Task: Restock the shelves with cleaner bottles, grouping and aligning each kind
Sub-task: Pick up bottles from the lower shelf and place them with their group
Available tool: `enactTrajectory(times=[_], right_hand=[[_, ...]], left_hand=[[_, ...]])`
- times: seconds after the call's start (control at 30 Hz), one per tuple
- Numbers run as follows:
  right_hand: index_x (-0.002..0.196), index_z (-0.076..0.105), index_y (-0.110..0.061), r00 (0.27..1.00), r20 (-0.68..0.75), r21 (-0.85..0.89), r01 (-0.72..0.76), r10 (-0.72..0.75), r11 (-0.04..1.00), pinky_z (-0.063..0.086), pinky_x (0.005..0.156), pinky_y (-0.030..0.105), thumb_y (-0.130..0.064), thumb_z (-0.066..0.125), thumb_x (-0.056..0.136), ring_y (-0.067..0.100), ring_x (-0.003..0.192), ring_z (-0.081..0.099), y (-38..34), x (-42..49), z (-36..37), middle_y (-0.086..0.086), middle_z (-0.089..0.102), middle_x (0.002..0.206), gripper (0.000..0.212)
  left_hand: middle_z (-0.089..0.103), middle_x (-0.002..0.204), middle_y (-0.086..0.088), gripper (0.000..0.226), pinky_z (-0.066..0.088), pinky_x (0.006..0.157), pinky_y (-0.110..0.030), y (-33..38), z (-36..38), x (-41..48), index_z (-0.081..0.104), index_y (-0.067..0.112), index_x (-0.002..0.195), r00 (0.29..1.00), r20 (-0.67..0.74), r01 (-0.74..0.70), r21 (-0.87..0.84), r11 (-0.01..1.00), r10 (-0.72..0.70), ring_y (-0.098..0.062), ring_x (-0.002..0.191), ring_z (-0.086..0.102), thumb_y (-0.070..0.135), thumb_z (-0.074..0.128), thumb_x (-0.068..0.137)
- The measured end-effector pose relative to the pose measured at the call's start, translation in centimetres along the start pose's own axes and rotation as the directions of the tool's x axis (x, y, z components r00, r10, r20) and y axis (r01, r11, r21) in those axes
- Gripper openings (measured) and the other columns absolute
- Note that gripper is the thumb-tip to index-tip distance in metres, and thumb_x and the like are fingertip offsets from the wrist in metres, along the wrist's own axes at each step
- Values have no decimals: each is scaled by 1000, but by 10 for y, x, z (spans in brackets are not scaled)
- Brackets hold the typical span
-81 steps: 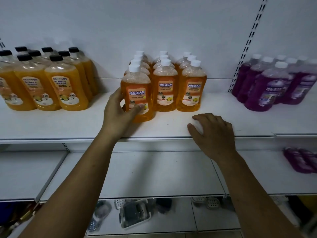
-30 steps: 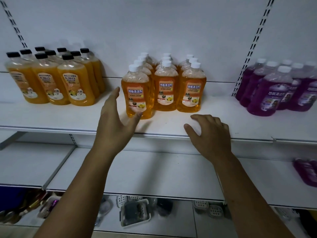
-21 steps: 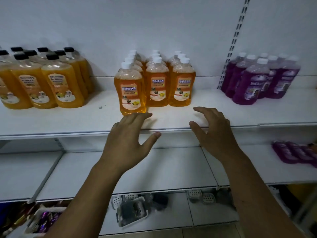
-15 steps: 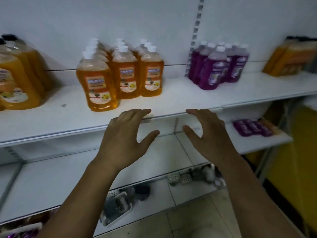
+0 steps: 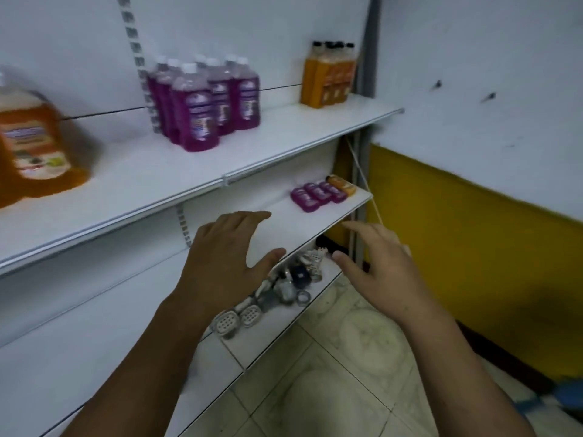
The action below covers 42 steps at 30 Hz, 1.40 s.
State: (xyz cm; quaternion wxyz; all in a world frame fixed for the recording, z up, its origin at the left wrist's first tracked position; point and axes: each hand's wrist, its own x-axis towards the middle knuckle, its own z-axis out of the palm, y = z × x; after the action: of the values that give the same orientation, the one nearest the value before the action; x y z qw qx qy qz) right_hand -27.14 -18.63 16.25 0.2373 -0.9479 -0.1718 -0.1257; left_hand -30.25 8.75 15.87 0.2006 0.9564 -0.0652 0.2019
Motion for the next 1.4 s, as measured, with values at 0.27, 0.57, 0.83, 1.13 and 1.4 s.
enactTrajectory(times=[0.27, 0.57, 0.83, 1.13, 1.4], right_hand=[[151, 41, -41, 993, 40, -24, -107, 108, 994, 31, 104, 38, -60, 55, 99, 17, 139, 40, 130, 29, -38, -8, 48, 148, 57], [150, 42, -39, 990, 65, 27, -123, 122, 992, 37, 111, 47, -63, 53, 97, 19, 140, 42, 232, 115, -31, -6, 49, 149, 59], [148, 42, -40, 989, 96, 71, -118, 111, 990, 41, 111, 49, -60, 56, 97, 19, 138, 44, 302, 246, 14, -6, 50, 148, 57], [145, 43, -42, 981, 188, 130, -69, 44, 989, 46, 106, 50, -56, 61, 98, 20, 133, 48, 359, 371, 52, -6, 53, 140, 52], [148, 45, -38, 938, 341, 282, -34, -67, 959, 49, 104, 47, -51, 63, 98, 21, 125, 54, 441, 474, 100, 0, 55, 138, 55]], left_hand=[[56, 149, 6, 66, 37, 113, -47, 76, 92, 86, 46, 35, 150, 998, 60, -4, 4, 1000, 4, -19, 137, 49, 72, 50, 95], [53, 154, 7, 73, 35, 117, -47, 106, 175, 184, 44, 34, 152, 992, 117, 36, 20, 999, -38, -19, 142, 47, 75, 47, 92], [53, 152, 6, 69, 34, 115, -45, 72, 266, 300, 42, 34, 152, 981, 164, 107, 0, 994, -105, -20, 140, 47, 72, 51, 95], [65, 137, 6, 67, 50, 103, -47, 41, 334, 393, 52, 34, 144, 960, 208, 196, -13, 981, -189, -20, 124, 60, 74, 51, 91], [68, 130, 4, 69, 53, 96, -44, 30, 403, 431, 56, 35, 139, 873, 179, 451, 60, 891, -454, -22, 115, 65, 78, 46, 86]])
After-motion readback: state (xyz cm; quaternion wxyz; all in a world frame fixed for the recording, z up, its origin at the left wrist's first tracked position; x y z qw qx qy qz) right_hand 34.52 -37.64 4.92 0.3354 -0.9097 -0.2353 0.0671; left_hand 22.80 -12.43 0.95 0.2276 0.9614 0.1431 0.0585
